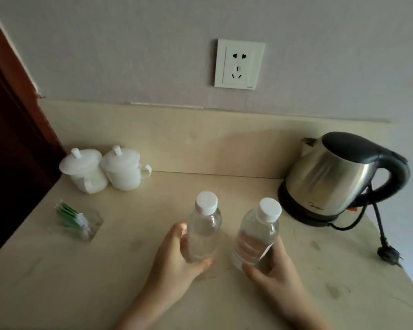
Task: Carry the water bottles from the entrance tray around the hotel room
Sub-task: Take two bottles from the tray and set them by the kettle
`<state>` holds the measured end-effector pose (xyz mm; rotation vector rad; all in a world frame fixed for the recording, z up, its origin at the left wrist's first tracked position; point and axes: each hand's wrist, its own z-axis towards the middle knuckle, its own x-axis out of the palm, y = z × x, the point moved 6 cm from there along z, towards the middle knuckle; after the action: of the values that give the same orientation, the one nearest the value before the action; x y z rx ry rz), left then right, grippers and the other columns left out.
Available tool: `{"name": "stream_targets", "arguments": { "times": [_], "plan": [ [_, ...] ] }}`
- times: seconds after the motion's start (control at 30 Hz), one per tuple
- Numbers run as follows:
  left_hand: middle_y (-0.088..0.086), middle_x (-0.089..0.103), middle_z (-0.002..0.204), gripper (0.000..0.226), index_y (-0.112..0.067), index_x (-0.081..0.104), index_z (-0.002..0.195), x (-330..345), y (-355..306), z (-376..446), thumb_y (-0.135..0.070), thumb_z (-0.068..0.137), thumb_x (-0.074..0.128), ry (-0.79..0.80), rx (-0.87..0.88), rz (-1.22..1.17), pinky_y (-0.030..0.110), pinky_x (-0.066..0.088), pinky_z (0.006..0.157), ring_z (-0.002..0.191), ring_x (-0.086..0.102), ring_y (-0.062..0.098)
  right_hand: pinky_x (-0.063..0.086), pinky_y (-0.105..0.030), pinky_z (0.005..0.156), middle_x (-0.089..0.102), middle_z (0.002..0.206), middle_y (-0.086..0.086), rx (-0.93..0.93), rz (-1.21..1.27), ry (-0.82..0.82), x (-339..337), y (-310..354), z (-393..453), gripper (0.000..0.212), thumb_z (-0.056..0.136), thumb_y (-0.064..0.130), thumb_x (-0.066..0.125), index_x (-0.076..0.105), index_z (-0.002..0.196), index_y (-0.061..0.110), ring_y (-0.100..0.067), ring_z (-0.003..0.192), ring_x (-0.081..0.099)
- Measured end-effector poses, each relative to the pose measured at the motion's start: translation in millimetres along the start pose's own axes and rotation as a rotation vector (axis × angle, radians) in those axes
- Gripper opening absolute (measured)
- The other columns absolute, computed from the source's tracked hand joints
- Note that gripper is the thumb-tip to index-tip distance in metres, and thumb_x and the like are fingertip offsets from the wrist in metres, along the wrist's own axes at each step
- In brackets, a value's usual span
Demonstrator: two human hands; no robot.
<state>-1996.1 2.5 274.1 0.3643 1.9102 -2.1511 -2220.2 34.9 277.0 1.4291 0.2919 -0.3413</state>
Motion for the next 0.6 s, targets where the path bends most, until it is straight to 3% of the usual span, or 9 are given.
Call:
{"name": "stream_targets", "arguments": {
  "times": [0.07,0.17,0.23,0.3,0.43,0.6],
  "plan": [
    [-0.019,0.072,0.090,0.052,-0.029,0.057,0.093,-1,4,10,-0.005,0.061,0.090,0.082,-0.009,-0.027,0.011,0.048,0.071,0.081,0.068,-0.002,0.051,-0.021,0.080,0.070,0.102,0.018,-0.002,-0.059,-0.031,0,-1,5,0.066,0.074,0.013,0.082,0.050,0.114,0.054,-0.006,0.089,0.067],
    [-0.011,0.073,0.107,0.055,-0.021,0.060,0.108,0,11,30,0.002,0.066,0.086,0.233,-0.037,-0.102,0.023,0.052,0.091,0.101,0.069,0.010,0.053,-0.020,0.068,0.071,0.091,0.019,0.027,-0.127,-0.083,4,0,17,0.056,0.069,0.018,0.084,0.051,0.107,0.042,-0.002,0.077,0.068],
    [-0.008,0.072,0.115,0.057,-0.023,0.058,0.115,1,13,45,-0.003,0.068,0.084,0.324,-0.032,-0.107,0.027,0.050,0.098,0.110,0.067,0.014,0.048,-0.014,0.063,0.069,0.086,0.023,0.057,-0.155,-0.131,7,2,31,0.054,0.067,0.020,0.085,0.048,0.100,0.038,0.003,0.074,0.066],
    [-0.008,0.071,0.115,0.056,-0.032,0.058,0.116,6,10,55,-0.017,0.068,0.082,0.373,-0.019,-0.067,0.029,0.050,0.097,0.109,0.067,0.012,0.050,-0.018,0.067,0.068,0.089,0.024,0.083,-0.173,-0.195,10,5,44,0.058,0.066,0.028,0.086,0.043,0.103,0.040,0.005,0.079,0.065],
    [-0.006,0.068,0.108,0.060,-0.033,0.059,0.110,17,4,64,-0.038,0.059,0.089,0.234,0.028,0.037,0.041,0.055,0.089,0.101,0.067,0.008,0.052,-0.033,0.073,0.060,0.105,0.018,0.129,-0.256,-0.240,20,10,55,0.065,0.066,0.042,0.082,0.037,0.112,0.035,-0.007,0.088,0.063],
    [-0.010,0.073,0.102,0.067,-0.037,0.051,0.111,15,15,73,-0.032,0.057,0.092,0.197,0.010,-0.019,0.043,0.056,0.087,0.095,0.070,0.009,0.045,-0.022,0.067,0.062,0.092,0.018,0.089,-0.251,-0.171,19,-1,51,0.048,0.074,0.031,0.078,0.048,0.110,0.033,0.005,0.081,0.059]
  ]
}}
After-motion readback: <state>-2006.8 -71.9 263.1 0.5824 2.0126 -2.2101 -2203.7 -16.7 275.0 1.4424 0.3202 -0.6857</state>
